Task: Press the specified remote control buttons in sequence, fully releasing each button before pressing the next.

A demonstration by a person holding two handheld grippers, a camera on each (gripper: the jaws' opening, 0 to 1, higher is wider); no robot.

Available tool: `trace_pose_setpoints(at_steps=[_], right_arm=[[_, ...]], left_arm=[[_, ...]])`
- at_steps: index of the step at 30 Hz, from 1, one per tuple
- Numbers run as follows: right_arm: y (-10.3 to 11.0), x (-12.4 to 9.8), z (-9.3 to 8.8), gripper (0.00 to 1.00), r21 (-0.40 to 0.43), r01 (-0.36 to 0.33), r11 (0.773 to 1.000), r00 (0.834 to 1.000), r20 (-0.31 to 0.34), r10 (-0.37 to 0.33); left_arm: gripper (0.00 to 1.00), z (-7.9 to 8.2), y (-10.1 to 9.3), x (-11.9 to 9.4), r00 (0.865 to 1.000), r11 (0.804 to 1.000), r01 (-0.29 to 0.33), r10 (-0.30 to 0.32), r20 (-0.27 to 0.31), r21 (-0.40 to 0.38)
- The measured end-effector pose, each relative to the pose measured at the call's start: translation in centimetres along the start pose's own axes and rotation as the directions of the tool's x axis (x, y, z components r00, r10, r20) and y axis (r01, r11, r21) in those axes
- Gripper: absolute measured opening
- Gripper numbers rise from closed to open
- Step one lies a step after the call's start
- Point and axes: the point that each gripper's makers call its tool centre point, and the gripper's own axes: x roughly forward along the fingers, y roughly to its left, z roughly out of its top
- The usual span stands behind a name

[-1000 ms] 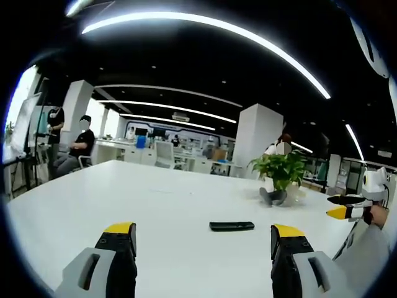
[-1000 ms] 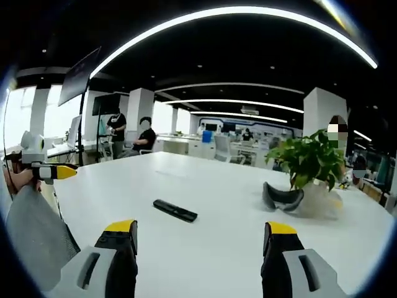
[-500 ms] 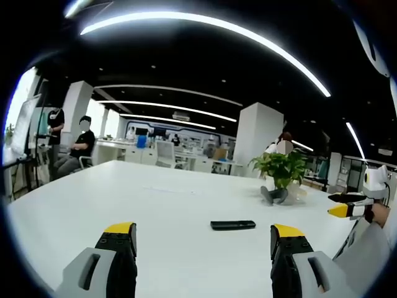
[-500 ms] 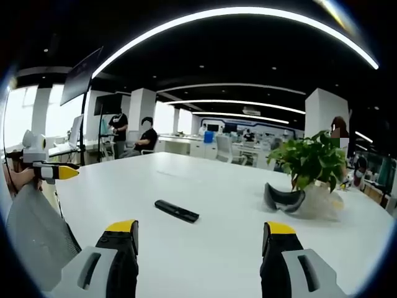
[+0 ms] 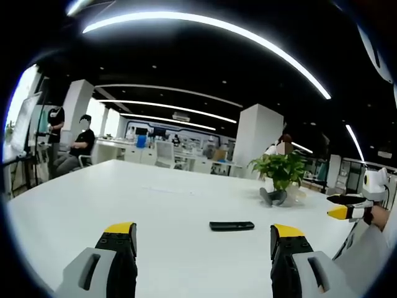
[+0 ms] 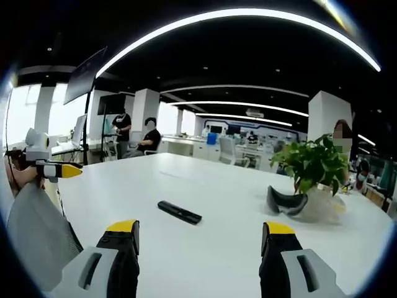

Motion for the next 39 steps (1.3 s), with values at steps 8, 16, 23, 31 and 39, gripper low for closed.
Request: trace_pose_setpoints(at_steps=[8,16,23,31,39], right_arm=[[-0.4,-0.2,0.0,0.78,0.014,0.024,1.000,1.000,-0.006,-0.024],[0.2,0.0,-0.3,0.75,0.003,-0.003,1.000,1.000,-0.029,0.003],[0.4,0.1,-0.6,0.72,0.007,-0.015,1.000,0.999,-0.048,0.016],[0.4,0.1,-1.0,0.68,0.017,-0.019,1.000,0.998,-0.067,0.020],[0.7,0.2,-1.7,0.65,-0.001,-0.039,0.999,0.994,-0.106,0.038]], left_arm=[[0.92,-0.6,-0.9,0.3,0.998,1.000,0.030,-0.030,-0.050,0.002],[0.92,-1.4,-1.2,0.4,0.993,0.998,0.044,-0.040,-0.108,0.039],[0.91,-2.8,-2.6,0.7,0.968,0.984,0.132,-0.102,-0.230,0.118],[0.77,-7.9,-2.4,0.3,0.841,0.980,0.201,-0.171,-0.513,0.003],[0.77,-8.7,-2.5,1.1,0.760,0.962,0.274,-0.216,-0.613,0.002]])
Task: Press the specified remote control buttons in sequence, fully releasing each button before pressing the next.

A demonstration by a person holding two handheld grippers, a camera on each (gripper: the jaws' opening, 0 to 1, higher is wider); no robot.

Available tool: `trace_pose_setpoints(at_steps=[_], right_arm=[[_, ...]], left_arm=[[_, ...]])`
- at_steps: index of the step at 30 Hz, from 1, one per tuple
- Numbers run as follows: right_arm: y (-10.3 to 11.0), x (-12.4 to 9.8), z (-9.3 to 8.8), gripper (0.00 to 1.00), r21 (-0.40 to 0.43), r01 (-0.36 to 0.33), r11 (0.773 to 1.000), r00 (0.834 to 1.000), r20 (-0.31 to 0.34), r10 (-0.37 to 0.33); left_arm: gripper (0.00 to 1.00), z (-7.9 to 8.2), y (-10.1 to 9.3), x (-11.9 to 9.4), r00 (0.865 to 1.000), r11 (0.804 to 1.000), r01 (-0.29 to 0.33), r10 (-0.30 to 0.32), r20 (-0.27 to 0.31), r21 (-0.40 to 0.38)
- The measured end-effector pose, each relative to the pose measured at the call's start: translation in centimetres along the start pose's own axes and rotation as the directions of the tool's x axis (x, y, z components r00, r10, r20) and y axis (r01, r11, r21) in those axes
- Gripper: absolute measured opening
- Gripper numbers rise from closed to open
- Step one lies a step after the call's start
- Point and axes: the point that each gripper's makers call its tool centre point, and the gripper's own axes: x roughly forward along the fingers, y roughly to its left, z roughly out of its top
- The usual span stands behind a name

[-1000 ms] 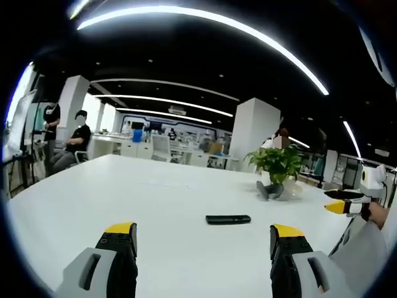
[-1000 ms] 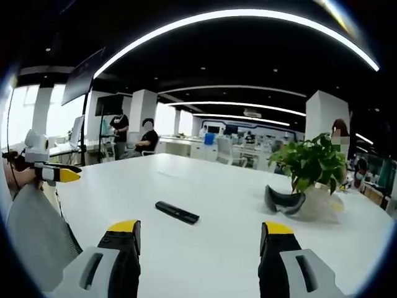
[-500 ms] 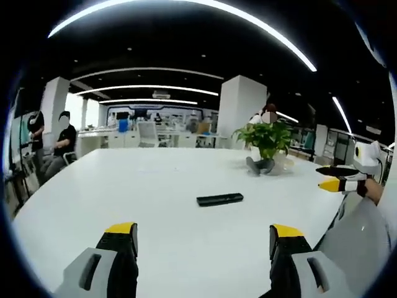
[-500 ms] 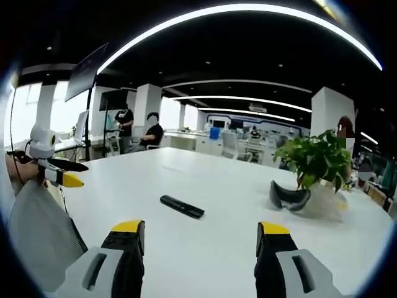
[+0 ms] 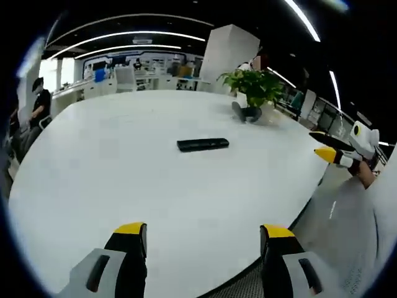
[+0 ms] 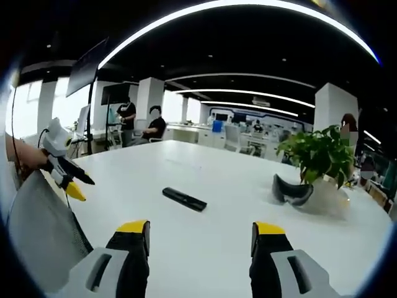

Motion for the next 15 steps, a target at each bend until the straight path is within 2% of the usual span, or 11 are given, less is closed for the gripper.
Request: trace_pose_setpoints(at_steps=[7,10,15], right_arm=[[-0.3,0.0,-0.3,0.63,0.009,0.011,1.000,1.000,-0.015,-0.011],[-0.3,0.0,-0.4,0.62,0.012,0.014,1.000,1.000,-0.021,-0.014],[-0.2,0.1,-0.9,0.61,0.005,0.006,1.000,0.999,-0.047,-0.006]], left_arm=[[0.77,1.1,-1.3,1.8,0.993,0.990,0.101,-0.094,-0.078,0.099],[0.77,1.7,-1.6,3.0,0.986,0.974,0.139,-0.119,-0.121,0.177],[0.76,2.8,-1.8,4.8,0.974,0.950,0.189,-0.148,-0.172,0.249]])
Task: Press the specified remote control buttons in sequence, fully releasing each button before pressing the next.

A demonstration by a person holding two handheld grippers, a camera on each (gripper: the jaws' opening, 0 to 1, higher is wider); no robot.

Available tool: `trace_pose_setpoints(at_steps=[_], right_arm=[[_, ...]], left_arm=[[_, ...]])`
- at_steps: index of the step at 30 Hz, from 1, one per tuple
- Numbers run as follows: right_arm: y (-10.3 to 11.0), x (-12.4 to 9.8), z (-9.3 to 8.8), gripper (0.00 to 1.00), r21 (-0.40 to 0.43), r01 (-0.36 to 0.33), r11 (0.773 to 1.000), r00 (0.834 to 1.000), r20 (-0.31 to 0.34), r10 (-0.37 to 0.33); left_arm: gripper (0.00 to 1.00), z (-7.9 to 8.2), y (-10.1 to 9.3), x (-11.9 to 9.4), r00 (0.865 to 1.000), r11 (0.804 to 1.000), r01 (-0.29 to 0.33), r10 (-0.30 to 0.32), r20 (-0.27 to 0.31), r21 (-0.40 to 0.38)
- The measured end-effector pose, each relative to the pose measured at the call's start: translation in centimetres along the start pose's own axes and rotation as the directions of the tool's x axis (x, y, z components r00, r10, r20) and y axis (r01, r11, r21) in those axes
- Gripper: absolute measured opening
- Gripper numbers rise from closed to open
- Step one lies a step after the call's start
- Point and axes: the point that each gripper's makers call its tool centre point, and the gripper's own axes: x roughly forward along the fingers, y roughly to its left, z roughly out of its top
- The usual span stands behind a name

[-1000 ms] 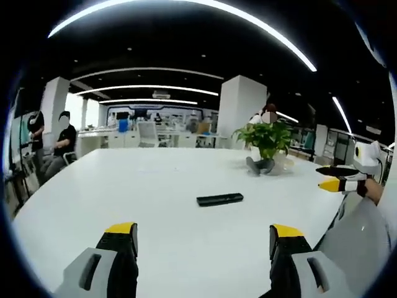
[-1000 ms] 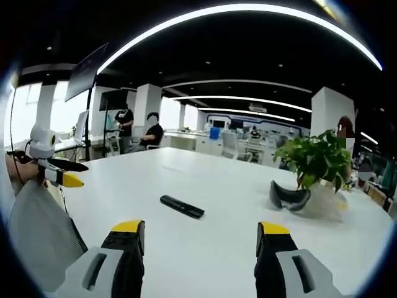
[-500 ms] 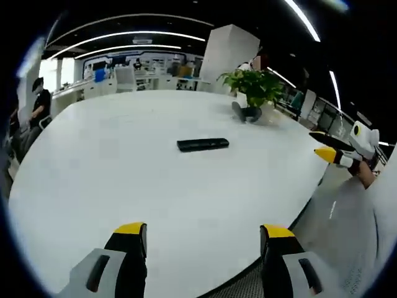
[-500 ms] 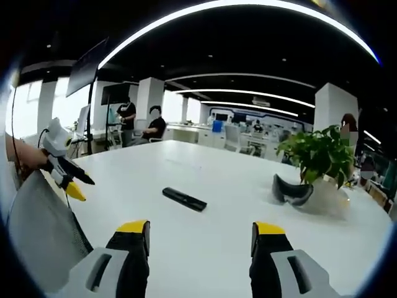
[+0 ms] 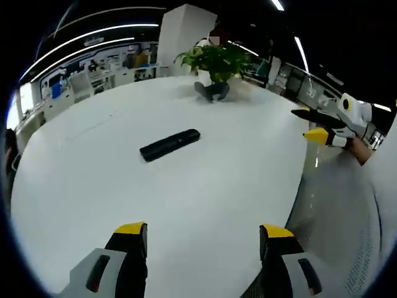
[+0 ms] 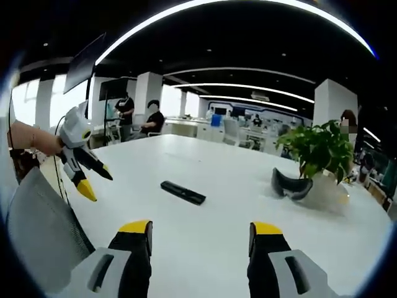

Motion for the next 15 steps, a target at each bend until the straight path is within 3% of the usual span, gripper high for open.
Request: trace_pose_setpoints(at_steps=[7,15], right_arm=[[-0.1,0.1,-0.4,0.61,-0.003,0.002,1.000,1.000,-0.019,-0.002],[-0.1,0.2,-0.8,0.59,-0.011,0.003,1.000,0.999,-0.039,-0.003]], left_arm=[[0.73,1.3,1.2,2.1,0.999,0.998,0.028,-0.027,-0.025,0.059],[0.72,1.5,2.7,4.1,0.997,0.991,0.035,-0.025,-0.078,0.126]])
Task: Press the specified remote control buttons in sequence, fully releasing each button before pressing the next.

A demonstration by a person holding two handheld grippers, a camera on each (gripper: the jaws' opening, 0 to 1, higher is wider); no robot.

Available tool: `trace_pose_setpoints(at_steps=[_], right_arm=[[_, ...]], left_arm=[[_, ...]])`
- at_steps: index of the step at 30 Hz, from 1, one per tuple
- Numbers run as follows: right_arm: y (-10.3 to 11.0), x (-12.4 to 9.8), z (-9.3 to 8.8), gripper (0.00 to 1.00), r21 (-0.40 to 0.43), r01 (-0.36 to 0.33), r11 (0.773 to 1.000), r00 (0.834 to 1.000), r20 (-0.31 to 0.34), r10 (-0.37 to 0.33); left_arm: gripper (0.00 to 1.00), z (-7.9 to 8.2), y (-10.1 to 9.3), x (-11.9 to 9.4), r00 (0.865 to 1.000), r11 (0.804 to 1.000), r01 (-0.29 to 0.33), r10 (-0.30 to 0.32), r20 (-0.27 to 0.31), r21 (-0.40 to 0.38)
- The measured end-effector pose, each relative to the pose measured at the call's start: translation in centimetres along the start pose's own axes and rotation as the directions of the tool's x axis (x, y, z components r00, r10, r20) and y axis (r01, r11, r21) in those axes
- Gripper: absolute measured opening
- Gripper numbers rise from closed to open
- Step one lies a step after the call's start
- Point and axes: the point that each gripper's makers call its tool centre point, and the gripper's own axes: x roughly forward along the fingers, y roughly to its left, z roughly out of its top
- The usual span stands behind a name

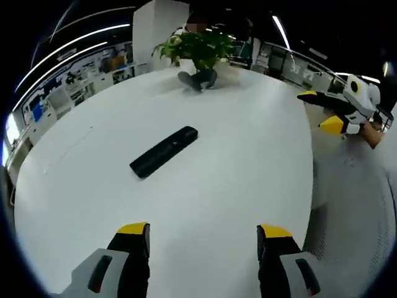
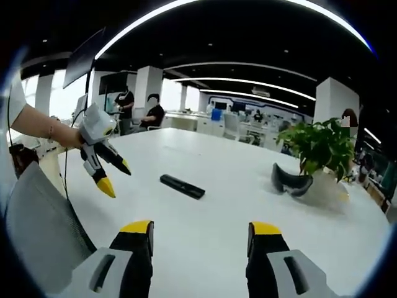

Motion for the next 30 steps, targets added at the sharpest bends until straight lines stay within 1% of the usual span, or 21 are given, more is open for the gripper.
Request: trace_pose_setpoints(at_steps=[5,10,16,18,24,30], right_arm=[[0.0,0.1,-0.2,0.59,-0.015,0.000,1.000,1.000,-0.013,0.000],[-0.1,0.0,-0.3,0.58,-0.007,0.005,1.000,1.000,-0.016,-0.005],[-0.1,0.0,-0.4,0.57,-0.011,0.006,1.000,1.000,-0.020,-0.006],[-0.1,0.1,-0.5,0.56,-0.012,0.005,1.000,1.000,-0.024,-0.006],[0.0,0.1,-0.7,0.54,-0.016,-0.002,1.000,0.999,-0.034,0.001],[0.2,0.1,-0.8,0.51,-0.019,-0.009,1.000,0.999,-0.042,0.008]], left_arm=[[0.72,0.6,0.7,0.6,1.000,1.000,0.007,-0.007,-0.005,0.007],[0.72,1.0,1.9,1.5,1.000,0.999,0.007,-0.006,-0.031,0.031],[0.72,1.5,2.8,2.2,0.998,0.998,0.015,-0.011,-0.060,0.064],[0.71,1.8,3.1,2.3,0.998,0.997,0.017,-0.013,-0.061,0.069],[0.70,3.7,3.9,3.0,0.998,0.996,0.031,-0.026,-0.054,0.083],[0.70,4.7,5.0,3.9,0.995,0.989,0.045,-0.033,-0.092,0.138]])
